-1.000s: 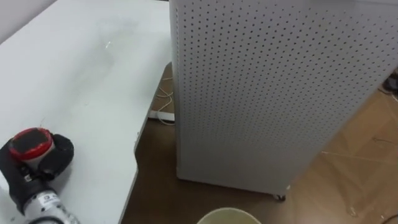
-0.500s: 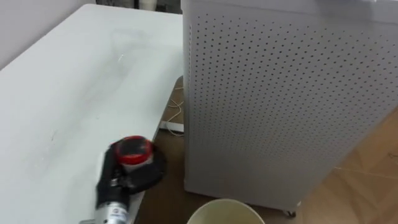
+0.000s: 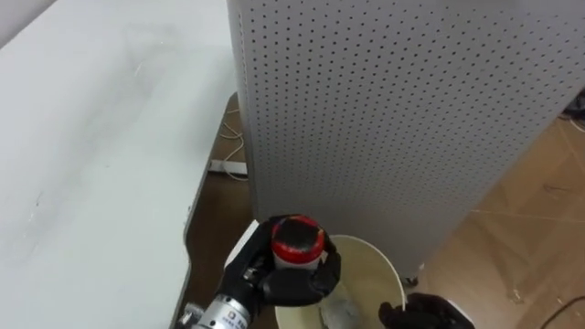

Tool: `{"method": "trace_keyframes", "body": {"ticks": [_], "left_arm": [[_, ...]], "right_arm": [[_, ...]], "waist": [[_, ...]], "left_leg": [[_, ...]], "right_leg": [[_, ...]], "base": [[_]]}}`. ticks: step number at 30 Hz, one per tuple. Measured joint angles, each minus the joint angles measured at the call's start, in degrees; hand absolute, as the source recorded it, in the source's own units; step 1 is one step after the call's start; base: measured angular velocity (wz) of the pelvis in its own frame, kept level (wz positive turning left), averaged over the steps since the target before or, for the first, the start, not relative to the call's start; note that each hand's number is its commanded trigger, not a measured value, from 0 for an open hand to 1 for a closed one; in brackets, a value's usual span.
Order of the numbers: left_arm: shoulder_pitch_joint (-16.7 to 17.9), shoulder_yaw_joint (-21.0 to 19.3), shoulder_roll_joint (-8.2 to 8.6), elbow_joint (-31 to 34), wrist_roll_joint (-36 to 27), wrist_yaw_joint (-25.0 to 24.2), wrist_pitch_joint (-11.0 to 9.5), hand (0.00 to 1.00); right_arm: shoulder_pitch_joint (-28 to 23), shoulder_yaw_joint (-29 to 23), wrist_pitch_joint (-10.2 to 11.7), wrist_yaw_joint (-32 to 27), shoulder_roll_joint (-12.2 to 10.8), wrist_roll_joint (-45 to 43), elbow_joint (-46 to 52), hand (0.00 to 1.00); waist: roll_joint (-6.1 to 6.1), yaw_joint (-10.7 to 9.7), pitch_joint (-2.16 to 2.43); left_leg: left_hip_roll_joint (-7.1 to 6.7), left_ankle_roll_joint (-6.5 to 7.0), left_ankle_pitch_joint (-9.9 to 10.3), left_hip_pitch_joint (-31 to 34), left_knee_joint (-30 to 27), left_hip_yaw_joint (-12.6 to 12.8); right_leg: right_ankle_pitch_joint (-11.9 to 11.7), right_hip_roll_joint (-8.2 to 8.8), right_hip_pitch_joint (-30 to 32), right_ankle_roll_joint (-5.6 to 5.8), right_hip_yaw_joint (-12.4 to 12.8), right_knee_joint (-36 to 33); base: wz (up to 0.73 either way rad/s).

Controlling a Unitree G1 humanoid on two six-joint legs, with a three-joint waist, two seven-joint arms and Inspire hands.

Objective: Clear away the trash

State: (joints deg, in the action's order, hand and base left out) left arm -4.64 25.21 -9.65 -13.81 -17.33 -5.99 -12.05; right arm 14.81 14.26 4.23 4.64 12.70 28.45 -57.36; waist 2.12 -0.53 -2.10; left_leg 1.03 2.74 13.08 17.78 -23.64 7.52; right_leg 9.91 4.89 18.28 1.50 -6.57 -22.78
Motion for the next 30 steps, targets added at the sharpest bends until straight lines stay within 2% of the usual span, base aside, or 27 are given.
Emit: {"method": "trace_keyframes", "body": {"ticks": [2, 6, 8, 11, 12, 13, 20, 23, 26, 30], "left_arm": [[-0.74, 1.13, -0.03, 0.0, 0.01, -1.11, 0.82, 1.0], [-0.95, 2.79, -0.14, -0.01, 0.01, -2.78, 1.12, 1.0], [-1.29, 3.37, -0.24, -0.06, 0.0, -3.74, 1.9, 1.0], [-2.07, 4.4, -0.27, -0.1, 0.0, -3.76, 3.15, 1.0], [-2.15, 4.49, -0.24, -0.1, 0.0, -3.8, 3.26, 0.85], [-2.22, 4.49, -0.21, -0.1, 0.0, -3.84, 3.39, 0.0], [-2.35, 4.53, 0.01, -0.25, -0.01, -4.27, 5.11, 0.0], [-2.37, 5.23, 0.23, -0.24, -0.02, -4.43, 5.15, 0.0], [-2.51, 5.35, 1.33, -0.24, -0.01, -4.67, 5.35, 0.0], [-3.01, 5.38, 2.74, -0.24, -0.01, -5.08, 5.35, 0.0]], "right_arm": [[0.04, 0.1, -0.02, 0.26, -0.01, 0.01, 0.12, 1.0], [0.35, 0.11, -0.09, -0.29, 0.01, 0.0, 0.14, 1.0], [1.01, 0.12, -0.09, -0.37, 0.03, 0.21, 0.14, 1.0], [1.07, 0.12, -0.1, -0.37, 0.03, 0.23, 0.35, 1.0], [1.07, 0.12, -0.1, -0.38, 0.02, 0.24, 0.52, 1.0], [1.07, 0.12, -0.11, -0.44, 0.03, 0.24, 1.01, 1.0], [1.11, 0.13, -0.16, -0.73, -0.02, 0.26, 1.85, 1.0], [1.11, 0.16, -0.16, -0.73, -0.03, 0.24, 1.85, 1.0], [1.1, 0.22, -0.16, -0.69, -0.14, 0.24, 1.83, 1.0], [1.04, 0.26, -0.24, -0.34, -0.43, 0.29, 1.83, 1.0]], "waist": [[-0.1, -0.81, -0.02], [-0.12, -1.35, -0.05], [-0.5, -2.37, -0.31], [-0.71, -2.62, -0.41], [-0.72, -2.63, -0.41], [-0.72, -2.66, -0.41], [-1.05, -2.62, -0.3], [-1.58, -2.5, -0.12], [-2.05, -2.55, -0.13], [-2.08, -2.7, -0.12]], "left_leg": [[0.07, 0.01, 0.01, 0.76, -0.12, 0.47], [0.23, 0.12, 0.09, 0.72, 0.02, 1.53], [0.26, 0.12, 0.08, 0.75, 0.06, 1.68], [0.3, 0.11, 0.09, 0.7, 0.28, 1.9], [0.3, 0.12, 0.08, 0.73, 0.27, 1.95], [0.3, 0.12, 0.08, 0.83, 0.24, 2.06], [0.31, 0.14, 0.09, 0.77, 0.1, 2.78], [0.3, 0.15, 0.08, 0.55, 0.38, 2.92], [0.22, 0.23, -0.05, 0.31, 1.11, 3.06], [0.1, 0.15, -0.31, -0.33, 1.98, 3.41]], "right_leg": [[-0.05, -0.02, 0.87, 0.0, 0.4, -0.09], [-0.09, 0.06, 1.84, -0.01, 1.39, -1.01], [-0.09, 0.08, 1.99, -0.01, 1.66, -1.06], [-0.09, 0.01, 2.16, -0.01, 1.87, -1.27], [-0.09, 0.01, 2.27, -0.01, 1.91, -1.37], [-0.09, 0.01, 2.57, -0.01, 2.02, -1.64], [-0.09, -0.05, 2.83, -0.01, 2.4, -1.81], [-0.09, -0.06, 2.83, -0.01, 2.63, -1.81], [-0.09, -0.19, 2.84, -0.01, 2.78, -1.78], [-0.09, -0.25, 2.77, -0.01, 3.26, -1.64]], "base": [[-0.11], [-0.15], [-0.06], [-0.04], [-0.04], [-0.04], [-0.03], [-0.03], [-0.01], [-0.06]]}}
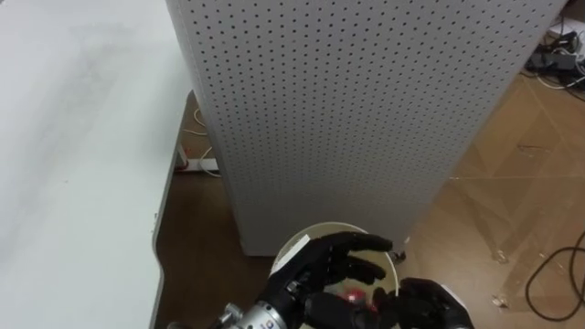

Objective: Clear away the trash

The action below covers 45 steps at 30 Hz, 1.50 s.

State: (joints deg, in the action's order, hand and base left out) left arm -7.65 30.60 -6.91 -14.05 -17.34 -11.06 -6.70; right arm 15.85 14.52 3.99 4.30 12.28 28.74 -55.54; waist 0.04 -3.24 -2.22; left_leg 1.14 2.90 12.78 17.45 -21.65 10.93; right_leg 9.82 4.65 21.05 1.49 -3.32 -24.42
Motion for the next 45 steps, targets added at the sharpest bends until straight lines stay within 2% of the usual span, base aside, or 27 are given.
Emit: {"method": "trace_keyframes", "body": {"ticks": [4, 8, 15, 18, 21, 22, 25, 28, 31, 33, 34, 35, 37, 40, 42, 43, 44, 45], "left_arm": [[-0.4, 0.0, 0.07, -0.01, 0.03, -1.07, 0.0, 0.0], [-0.78, 0.0, -0.02, 0.0, 0.15, -1.2, 0.02, 0.0], [-1.05, -0.11, -0.4, 0.0, 0.23, -1.31, -0.1, 0.0], [-1.03, -0.16, -0.27, -0.37, 0.8, -0.4, -0.89, 0.0], [-1.15, -1.08, 0.01, -0.36, 3.23, 1.29, -2.43, 0.0], [-1.55, -1.78, 0.33, -0.44, 5.25, 2.49, -3.1, 0.0], [-3.0, -4.56, 1.57, -0.92, 11.6, 7.0, -4.67, 0.0], [-3.44, -7.13, 2.2, -0.91, 17.17, 13.54, -5.64, 0.0], [-4.74, -9.29, 2.59, -0.92, 21.49, 19.32, -6.75, 0.0], [-5.43, -10.86, 2.59, -0.92, 24.62, 22.72, -8.21, 0.0], [-5.62, -12.25, 2.75, -0.91, 26.97, 24.88, -9.79, 0.0], [-6.06, -13.36, 2.55, -0.89, 28.77, 27.38, -10.69, 0.0], [-6.82, -15.8, 2.21, -0.54, 31.59, 31.39, -11.21, 0.0], [-7.94, -19.41, 1.22, 1.17, 34.46, 37.67, -12.17, 0.0], [-8.01, -21.56, 0.48, 3.61, 38.5, 40.59, -12.27, 0.0], [-8.21, -22.16, -0.3, 6.03, 40.42, 42.84, -12.68, 0.0], [-8.63, -22.77, -0.85, 7.91, 42.42, 44.81, -13.97, 0.0], [-8.67, -22.91, -1.07, 8.98, 43.22, 45.7, -14.27, 0.0]], "right_arm": [[-0.39, 0.03, -1.01, 0.45, -0.28, -0.41, -0.08, 1.0], [-0.36, -0.05, -1.01, 0.33, -0.25, -0.6, -0.03, 1.0], [-0.42, -0.04, -0.8, 0.08, -0.39, -1.13, -0.02, 1.0], [-0.87, -0.05, -0.12, -0.83, -0.71, -1.08, -0.02, 1.0], [-1.47, -0.06, 1.31, -2.12, -1.07, -1.06, 0.02, 1.0], [-1.43, -0.06, 1.68, -2.52, -1.09, -0.37, 0.02, 1.0], [-1.27, -0.15, 2.76, -3.69, -1.16, 2.41, 0.0, 1.0], [-2.02, -0.14, 2.78, -4.3, -1.88, 2.4, -0.13, 1.0], [-2.34, -0.14, 2.92, -5.48, -2.84, 2.56, -1.36, 1.0], [-2.66, -0.16, 3.26, -6.08, -3.33, 2.57, -3.08, 1.0], [-3.34, -0.16, 3.66, -6.1, -3.54, 2.56, -3.88, 1.0], [-4.4, -0.19, 4.86, -6.08, -3.62, 2.99, -3.87, 1.0], [-4.8, -0.18, 5.29, -5.95, -3.85, 3.04, -3.86, 1.0], [-5.75, -0.18, 5.46, -5.77, -3.82, 4.91, -4.45, 1.0], [-7.1, -0.32, 5.41, -5.45, -3.63, 4.83, -4.48, 1.0], [-8.14, -0.34, 5.4, -5.37, -3.32, 4.71, -4.42, 1.0], [-9.33, -0.72, 5.26, -5.36, -3.09, 4.81, -4.31, 1.0], [-9.98, -0.77, 5.18, -5.36, -2.99, 4.83, -4.28, 1.0]], "waist": [[0.0, -0.41, 0.0], [0.0, -1.12, 0.01], [-0.04, -1.17, 0.02], [-0.12, -1.11, -0.07], [-0.3, -1.03, -0.19], [-0.4, -0.84, -0.26], [-1.34, -0.57, -0.8], [-1.4, -0.82, -0.82], [-1.47, -0.51, -0.86], [-1.48, -0.32, -0.85], [-1.52, 0.16, -0.84], [-1.6, 0.7, -0.78], [-1.59, 1.11, -0.76], [-1.55, 2.19, -0.72], [-1.38, 1.81, -0.63], [-1.0, 1.59, -0.44], [-0.54, 1.52, -0.34], [-0.36, 1.4, -0.22]], "left_leg": [[0.06, -0.14, -0.1, 0.03, 0.12, 0.0], [0.07, -0.14, -0.09, 0.05, 0.23, -0.01], [0.07, -0.14, -0.1, -0.26, -0.19, -0.07], [0.11, -0.13, -0.07, 0.16, -1.53, 0.01], [0.05, 0.17, 0.48, 2.67, -4.44, 0.05], [0.1, 0.35, 1.22, 4.54, -6.47, 0.11], [0.83, 0.65, 3.16, 10.69, -13.2, 0.01], [1.34, 0.46, 4.03, 15.11, -17.46, 0.2], [2.21, 0.5, 3.94, 17.29, -19.63, 0.58], [2.47, 0.39, 3.86, 17.47, -19.92, 0.51], [2.55, 0.27, 3.78, 17.48, -19.97, 0.33], [3.17, 0.23, 3.96, 17.4, -20.37, 0.44], [3.49, 0.05, 4.08, 16.97, -20.27, 0.25], [2.92, -0.08, 4.07, 15.15, -18.57, -0.09], [2.12, -0.09, 3.85, 12.95, -16.53, -0.31], [1.69, -0.01, 3.61, 11.5, -14.98, -0.24], [1.05, 0.05, 3.23, 9.7, -13.08, -0.25], [0.96, -0.01, 3.12, 8.67, -12.09, -0.02]], "right_leg": [[-0.02, -0.19, 0.08, -0.03, 0.09, 0.54], [-0.02, -0.25, 0.09, -0.03, 0.15, 0.79], [-0.02, -0.16, -0.27, -0.03, 0.12, 0.62], [0.0, 0.18, 0.24, -0.02, 0.15, -0.79], [0.5, 0.73, 3.6, -0.12, 0.04, -5.24], [1.21, 1.23, 5.36, -0.25, 0.07, -7.0], [2.19, 0.76, 10.81, -0.57, 0.57, -12.31], [3.04, 0.31, 15.26, -0.2, 1.73, -15.51], [2.77, -0.05, 17.3, -0.5, 1.66, -16.67], [2.33, -0.54, 17.38, -0.54, 1.97, -16.5], [1.97, -1.06, 17.37, -0.55, 2.46, -16.22], [1.44, -2.06, 17.31, -0.61, 3.4, -15.75], [0.3, -3.42, 17.0, -0.69, 4.62, -14.57], [-1.65, -4.89, 15.92, -0.45, 6.86, -11.89], [-2.46, -4.97, 14.2, -0.39, 7.55, -9.96], [-2.78, -5.16, 13.13, -0.23, 8.29, -8.76], [-3.04, -5.35, 11.74, -0.13, 9.07, -7.51], [-3.21, -5.64, 10.95, -0.09, 9.46, -6.7]], "base": [[0.0], [0.0], [0.0], [-0.01], [0.0], [0.0], [-0.04], [-0.06], [-0.09], [-0.13], [-0.24], [-0.32], [-0.51], [-0.58], [-0.45], [-0.33], [-0.31], [-0.3]]}}
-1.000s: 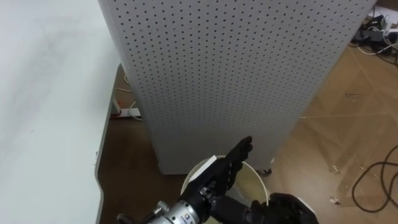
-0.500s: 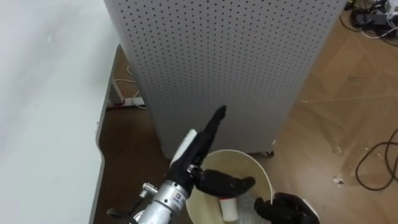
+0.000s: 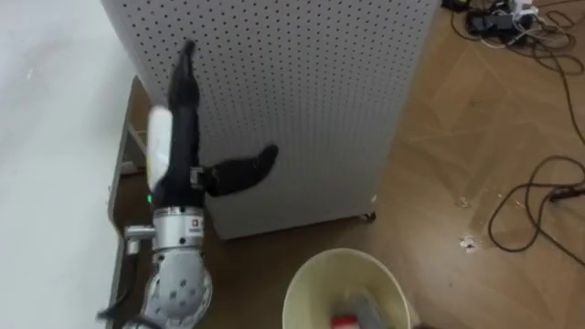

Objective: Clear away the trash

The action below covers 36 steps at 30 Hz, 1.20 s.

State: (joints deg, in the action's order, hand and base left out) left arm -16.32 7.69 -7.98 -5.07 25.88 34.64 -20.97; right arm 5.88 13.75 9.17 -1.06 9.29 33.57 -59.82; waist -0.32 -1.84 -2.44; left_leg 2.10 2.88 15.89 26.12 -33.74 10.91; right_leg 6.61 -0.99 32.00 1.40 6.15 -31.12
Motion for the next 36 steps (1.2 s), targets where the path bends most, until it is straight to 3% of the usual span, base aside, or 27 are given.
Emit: {"method": "trace_keyframes", "body": {"ticks": [2, 5, 11, 12, 15, 16, 17, 18, 20, 21, 22, 23, 25, 26, 27, 28, 30, 31, 32, 33, 34, 36], "left_arm": [[0.08, 0.02, -0.99, 5.35, 1.39, 2.86, -0.34, 0.0], [0.25, -0.71, -2.55, 9.58, 3.93, 4.07, -0.99, 0.0], [2.98, -5.51, -5.42, 16.94, 8.64, 7.47, -1.79, 0.0], [3.31, -5.89, -5.72, 17.24, 8.94, 7.81, -1.84, 0.0], [4.47, -7.65, -6.25, 18.43, 9.65, 8.47, -1.57, 0.0], [4.53, -7.61, -6.3, 19.83, 9.71, 8.25, -1.14, 0.0], [4.85, -7.72, -6.45, 21.63, 9.87, 7.91, -0.85, 0.0], [4.89, -7.74, -6.42, 22.38, 10.09, 7.67, -0.59, 0.0], [5.73, -8.69, -6.44, 23.78, 10.12, 6.06, -0.09, 0.0], [6.61, -9.46, -6.43, 24.27, 10.13, 5.73, -0.08, 0.0], [7.94, -10.43, -6.23, 24.86, 10.23, 5.15, -0.04, 0.0], [8.01, -10.61, -6.1, 24.9, 11.08, 4.63, -0.11, 0.0], [9.04, -10.61, -5.96, 25.9, 11.27, 4.73, -0.49, 0.0], [9.87, -10.61, -5.99, 27.06, 11.28, 4.86, -0.88, 0.0], [9.86, -10.61, -5.97, 27.53, 11.29, 4.83, -1.24, 0.0], [9.87, -10.61, -5.95, 28.55, 11.3, 4.96, -1.92, 0.0], [9.92, -10.62, -5.94, 29.65, 11.39, 5.52, -2.75, 0.0], [9.94, -10.73, -5.96, 30.45, 12.1, 6.48, -2.89, 0.0], [10.1, -10.79, -6.02, 30.89, 13.08, 7.31, -3.1, 0.0], [9.98, -10.95, -6.09, 31.04, 13.55, 7.55, -3.33, 0.0], [9.91, -10.97, -6.07, 31.08, 14.1, 7.83, -3.93, 0.0], [10.12, -10.96, -6.23, 31.06, 13.74, 7.78, -4.09, 0.0]], "right_arm": [[-2.56, -0.43, -1.18, -0.04, 0.19, -0.29, 0.7, 1.0], [-6.21, -3.22, -1.07, 0.17, 0.09, -0.63, 2.3, 1.0], [-12.38, -6.24, -1.08, 1.06, 0.26, -4.01, 4.36, 1.0], [-12.67, -6.24, -1.08, 1.09, 0.26, -4.47, 4.36, 1.0], [-13.43, -6.23, -1.0, 1.98, 0.42, -5.79, 4.37, 1.0], [-13.64, -6.22, -0.98, 2.69, 0.62, -6.62, 4.42, 1.0], [-13.72, -6.23, -0.99, 3.24, 0.65, -7.69, 4.43, 1.0], [-13.7, -6.21, -0.99, 3.46, 0.66, -7.9, 4.46, 1.0], [-13.75, -5.71, -1.02, 4.63, 0.42, -9.41, 4.7, 1.0], [-13.61, -5.7, -1.02, 5.09, 0.46, -9.95, 4.77, 1.0], [-13.59, -5.72, -0.97, 5.71, 0.58, -11.34, 4.91, 1.0], [-13.78, -5.7, -0.96, 6.24, 0.7, -12.05, 4.99, 1.0], [-13.99, -5.36, -0.96, 6.36, 0.98, -11.77, 4.92, 1.0], [-13.96, -5.38, -0.92, 6.74, 1.18, -11.76, 4.7, 1.0], [-13.89, -5.6, -0.91, 6.86, 1.13, -11.74, 4.51, 1.0], [-13.65, -5.78, -0.9, 7.13, 1.06, -11.36, 4.04, 1.0], [-14.0, -5.94, -0.91, 7.1, 1.36, -11.03, 3.64, 1.0], [-13.98, -6.08, -0.93, 7.16, 1.83, -11.24, 3.54, 1.0], [-14.14, -6.14, -0.98, 7.21, 1.86, -11.55, 3.33, 1.0], [-14.19, -6.15, -0.98, 7.33, 1.82, -11.58, 3.33, 1.0], [-14.34, -6.57, -0.98, 7.77, 1.87, -11.75, 3.16, 1.0], [-14.42, -7.47, -1.24, 8.55, 2.02, -11.8, 3.18, 1.0]], "waist": [[0.84, 0.0, 0.59], [0.9, -0.94, 0.81], [-0.47, 0.43, 2.02], [-0.55, 0.78, 2.06], [-1.43, 0.53, 1.9], [-1.82, 0.73, 1.88], [-1.89, 1.24, 1.9], [-2.12, 1.72, 1.82], [-2.46, 4.03, 1.66], [-2.72, 4.17, 1.62], [-3.42, 3.62, 1.66], [-3.31, 3.4, 1.48], [-2.85, 3.05, 1.69], [-2.55, 2.09, 1.78], [-2.22, 1.81, 1.78], [-1.37, 1.73, 1.38], [-0.69, 2.1, 1.34], [-0.55, 2.14, 1.32], [0.12, 2.07, 1.93], [0.32, 1.99, 2.17], [0.78, 1.57, 2.35], [0.81, 1.58, 2.33]], "left_leg": [[-0.78, 0.23, -0.36, -4.16, 3.51, 0.12], [-0.52, 0.24, -0.13, -11.0, 7.16, 0.87], [2.4, -0.43, 3.15, -20.74, 10.02, 6.08], [2.55, -0.55, 3.37, -21.49, 10.11, 6.32], [3.59, -1.03, 4.72, -24.11, 9.9, 6.31], [4.03, -1.18, 5.5, -24.25, 9.32, 6.51], [4.37, -1.47, 6.12, -24.5, 8.56, 7.4], [4.64, -1.77, 6.4, -24.6, 7.83, 7.49], [5.71, -2.18, 6.69, -24.64, 1.44, 6.73], [5.94, -2.19, 6.69, -24.4, -0.8, 5.81], [6.35, -2.61, 6.43, -23.15, -5.53, 3.24], [6.32, -4.0, 5.54, -21.7, -9.96, 0.74], [5.6, -5.08, 3.68, -20.67, -13.06, -0.83], [4.63, -4.93, 3.67, -20.01, -12.19, -2.85], [4.29, -4.78, 3.97, -19.57, -10.36, -3.54], [4.16, -4.72, 4.02, -19.01, -5.27, -3.85], [4.27, -6.24, 2.54, -17.88, 3.56, -5.77], [4.27, -6.47, -2.17, -17.59, 7.43, -6.48], [3.61, -5.66, -3.34, -18.87, 9.44, -6.4], [2.92, -5.41, -3.75, -19.64, 10.63, -6.48], [1.81, -5.03, -4.39, -20.98, 12.73, -6.42], [1.31, -4.79, -4.49, -21.77, 13.93, -6.43]], "right_leg": [[-0.41, -0.32, -3.24, -0.26, 1.24, 2.45], [-0.73, -0.69, -9.36, -0.72, 1.26, 5.78], [-1.18, -2.63, -17.18, -1.39, 1.26, 10.4], [-1.21, -2.86, -17.49, -1.43, 1.13, 10.31], [-1.19, -3.25, -19.08, -2.09, -3.11, 10.33], [-0.97, -3.29, -19.21, -2.66, -4.89, 10.33], [-0.36, -3.58, -19.31, -3.59, -5.38, 10.24], [-0.13, -3.8, -19.5, -3.78, -5.68, 10.08], [1.43, -3.8, -20.44, -5.15, -8.6, 8.84], [2.14, -3.78, -21.12, -5.41, -8.94, 8.27], [3.51, -3.82, -22.21, -5.85, -9.51, 7.23], [5.01, -3.64, -22.84, -5.98, -10.0, 5.66], [6.33, -2.96, -23.34, -6.22, -9.92, 4.16], [6.68, -2.57, -23.93, -5.97, -9.46, 4.55], [6.74, -2.16, -24.03, -5.95, -9.46, 4.58], [6.76, -1.34, -24.5, -5.92, -9.38, 4.9], [6.45, -0.5, -25.59, -5.47, -9.62, 6.58], [6.53, 0.04, -26.15, -5.22, -10.23, 7.06], [6.86, 0.81, -26.71, -4.49, -9.96, 7.59], [6.97, 1.17, -27.14, -4.07, -9.73, 7.98], [6.88, 1.12, -28.14, -3.4, -9.41, 9.34], [6.16, 1.27, -29.66, -2.9, -9.57, 11.81]], "base": [[-0.31], [-0.24], [-0.6], [-0.59], [-0.37], [-0.27], [-0.34], [-0.5], [-0.68], [-0.59], [-0.14], [0.06], [0.23], [0.36], [0.47], [0.36], [0.15], [0.0], [0.03], [0.09], [0.12], [0.09]]}}
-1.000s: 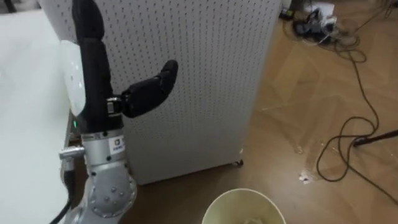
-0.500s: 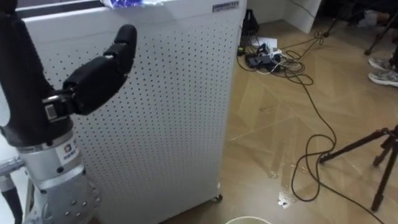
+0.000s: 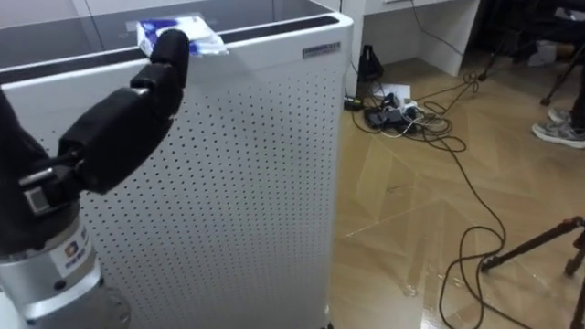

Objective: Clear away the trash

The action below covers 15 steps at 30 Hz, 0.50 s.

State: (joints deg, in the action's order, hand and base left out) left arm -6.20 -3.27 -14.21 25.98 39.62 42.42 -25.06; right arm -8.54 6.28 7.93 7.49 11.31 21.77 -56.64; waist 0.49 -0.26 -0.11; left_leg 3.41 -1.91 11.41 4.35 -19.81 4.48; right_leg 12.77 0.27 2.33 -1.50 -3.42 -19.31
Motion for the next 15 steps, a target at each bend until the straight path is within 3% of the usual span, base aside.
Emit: {"method": "trace_keyframes", "body": {"ticks": [2, 7, 10, 15], "left_arm": [[-0.2, -0.02, -0.2, 0.06, -0.69, -0.57, 0.42, 0.0], [-0.23, -0.02, -0.82, 1.65, -0.26, -2.18, 2.35, 0.0], [-0.26, -0.01, -0.82, 2.49, 0.08, -3.13, 3.14, 0.0], [-0.52, -0.1, -0.99, 2.49, 3.35, -4.9, 4.03, 0.0]], "right_arm": [[-0.36, -1.76, -0.42, 0.22, 0.17, -1.53, 1.16, 1.0], [-0.57, -2.49, -0.52, 0.5, -0.51, -4.17, 1.52, 1.0], [-0.59, -2.48, -0.53, 2.07, -0.56, -4.79, 1.93, 1.0], [-0.64, -2.5, -0.54, 3.13, -0.56, -8.29, 2.43, 1.0]], "waist": [[-0.7, -0.37, 0.28], [-1.59, -0.68, 0.28], [-2.4, -0.69, -0.14], [-3.66, -0.55, -0.23]], "left_leg": [[-0.3, 0.35, 0.12, -0.21, 0.55, -0.15], [-1.19, 0.77, 0.22, -1.1, 2.27, -0.61], [-1.22, 0.86, 0.3, -2.09, 2.98, -0.48], [-1.14, 0.91, 0.28, -3.05, 4.64, 0.05]], "right_leg": [[-1.23, 0.3, -1.51, 0.47, -0.82, 3.3], [-1.65, 1.08, -3.04, 0.96, -1.43, 5.45], [-1.7, 1.11, -4.32, 1.03, -1.36, 6.36], [-1.69, 1.16, -4.46, 1.03, -1.37, 6.75]], "base": [[0.11], [0.07], [-0.01], [-0.03]]}}
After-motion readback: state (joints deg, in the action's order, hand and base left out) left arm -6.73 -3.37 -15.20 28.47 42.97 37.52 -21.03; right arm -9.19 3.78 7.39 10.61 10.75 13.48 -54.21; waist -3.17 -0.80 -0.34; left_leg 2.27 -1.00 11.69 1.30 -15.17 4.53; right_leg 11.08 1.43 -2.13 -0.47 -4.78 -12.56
